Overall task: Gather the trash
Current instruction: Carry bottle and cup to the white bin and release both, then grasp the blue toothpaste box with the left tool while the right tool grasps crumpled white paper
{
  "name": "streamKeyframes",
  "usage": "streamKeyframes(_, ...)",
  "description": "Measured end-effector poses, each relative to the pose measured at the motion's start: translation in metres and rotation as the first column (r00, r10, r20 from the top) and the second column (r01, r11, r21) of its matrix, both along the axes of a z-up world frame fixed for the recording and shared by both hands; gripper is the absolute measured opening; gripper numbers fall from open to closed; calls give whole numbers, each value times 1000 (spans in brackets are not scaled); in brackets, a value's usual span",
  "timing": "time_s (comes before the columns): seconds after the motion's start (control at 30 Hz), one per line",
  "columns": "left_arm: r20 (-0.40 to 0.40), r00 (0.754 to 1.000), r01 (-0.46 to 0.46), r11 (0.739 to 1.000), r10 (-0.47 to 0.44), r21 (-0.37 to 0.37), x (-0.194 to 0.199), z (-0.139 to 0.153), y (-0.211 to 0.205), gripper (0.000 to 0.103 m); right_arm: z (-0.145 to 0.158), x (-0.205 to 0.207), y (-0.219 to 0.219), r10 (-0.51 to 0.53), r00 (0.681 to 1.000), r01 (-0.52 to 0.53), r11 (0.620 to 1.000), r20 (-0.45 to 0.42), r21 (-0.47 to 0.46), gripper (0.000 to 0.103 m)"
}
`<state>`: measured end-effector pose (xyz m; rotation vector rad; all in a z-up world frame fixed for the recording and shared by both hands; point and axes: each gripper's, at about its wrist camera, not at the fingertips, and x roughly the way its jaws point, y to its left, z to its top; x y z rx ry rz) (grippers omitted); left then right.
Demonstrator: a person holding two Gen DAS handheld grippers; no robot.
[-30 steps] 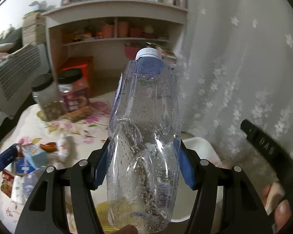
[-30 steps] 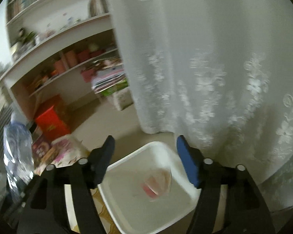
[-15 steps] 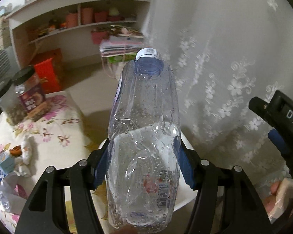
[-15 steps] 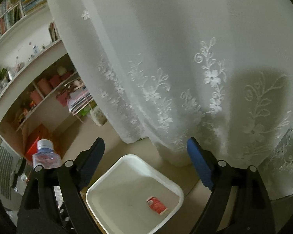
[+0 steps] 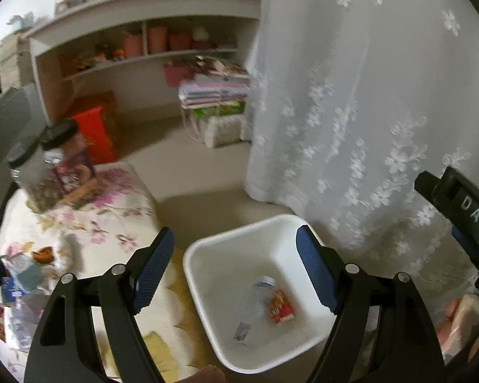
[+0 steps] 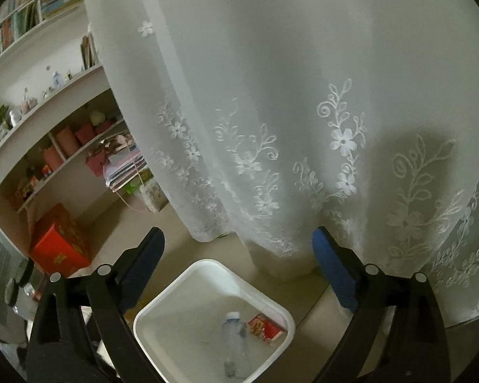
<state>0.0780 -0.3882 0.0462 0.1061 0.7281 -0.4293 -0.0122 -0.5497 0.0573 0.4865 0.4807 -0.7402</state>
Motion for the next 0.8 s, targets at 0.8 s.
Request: streamKeyframes(0.8, 66, 927, -371, 928, 370, 4, 4, 2, 205, 85, -9, 60, 188, 343, 931, -360, 920, -128, -157, 96)
